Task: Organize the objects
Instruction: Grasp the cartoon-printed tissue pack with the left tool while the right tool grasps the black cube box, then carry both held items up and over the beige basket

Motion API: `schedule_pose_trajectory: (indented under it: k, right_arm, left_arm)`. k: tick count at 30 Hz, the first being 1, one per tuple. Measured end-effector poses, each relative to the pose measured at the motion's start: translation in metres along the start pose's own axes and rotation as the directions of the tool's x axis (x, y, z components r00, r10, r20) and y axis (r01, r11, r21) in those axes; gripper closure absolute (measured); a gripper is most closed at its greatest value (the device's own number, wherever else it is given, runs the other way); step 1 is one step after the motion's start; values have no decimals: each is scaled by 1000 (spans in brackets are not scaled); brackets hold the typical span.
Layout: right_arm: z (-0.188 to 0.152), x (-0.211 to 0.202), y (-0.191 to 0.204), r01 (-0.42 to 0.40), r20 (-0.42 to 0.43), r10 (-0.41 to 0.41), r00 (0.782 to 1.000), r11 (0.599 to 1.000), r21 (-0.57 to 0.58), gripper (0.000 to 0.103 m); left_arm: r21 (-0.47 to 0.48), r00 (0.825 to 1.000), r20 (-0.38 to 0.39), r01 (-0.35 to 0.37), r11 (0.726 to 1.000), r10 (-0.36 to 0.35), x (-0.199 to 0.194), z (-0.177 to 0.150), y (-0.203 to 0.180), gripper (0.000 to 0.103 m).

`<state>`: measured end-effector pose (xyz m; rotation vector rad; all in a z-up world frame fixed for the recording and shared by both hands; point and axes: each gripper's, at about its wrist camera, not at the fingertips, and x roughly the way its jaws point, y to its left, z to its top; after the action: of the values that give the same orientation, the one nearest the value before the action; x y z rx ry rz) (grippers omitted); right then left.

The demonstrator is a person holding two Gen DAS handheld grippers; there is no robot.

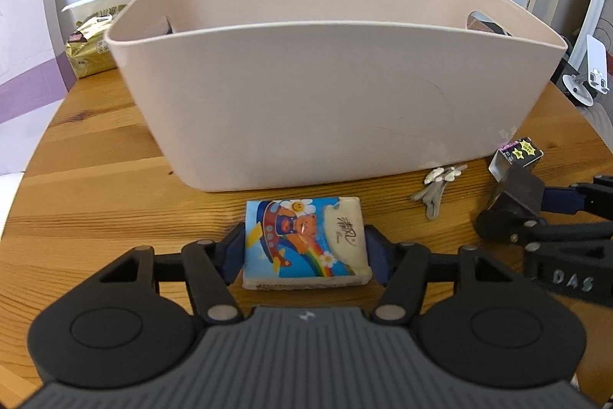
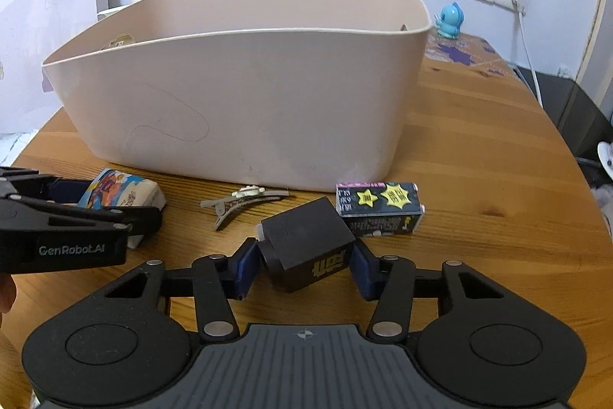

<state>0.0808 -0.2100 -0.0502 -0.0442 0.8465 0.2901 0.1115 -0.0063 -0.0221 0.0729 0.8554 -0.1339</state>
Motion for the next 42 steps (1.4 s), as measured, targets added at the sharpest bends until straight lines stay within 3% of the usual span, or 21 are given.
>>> schedule_pose_trajectory:
  k: [6,15,24,29,36,42]
  right_arm:
    - [2,-26,-3,15,33,-16,999,1000,22,55]
    - [18,-84,-5,11,184,-14,983,1000,16,55]
    - [52,-118,-10,41,327,-38,944,999,-4,55]
    - [74,-116,-10,68,353,-62,933,998,-7,55]
    - [101,-97,-4,94,353,-79,932,995,-25,55]
    - [118,-72,-9,109,331,-105,938,994,6,55]
  left_arm:
    - [18,998,53,11,1000,-12,-20,1,0,38]
    - [11,987,145,72,997,-73,-62,11,4,38]
    - [10,954,293,69,998,-69,-110,36,6,38]
    - [-14,936,351,20,1000,-14,-117,61,13,38]
    - [-34,942,329,-63,997,71,-86,98,19,38]
    - [-37,966,240,-89,995,95,-46,112,17,38]
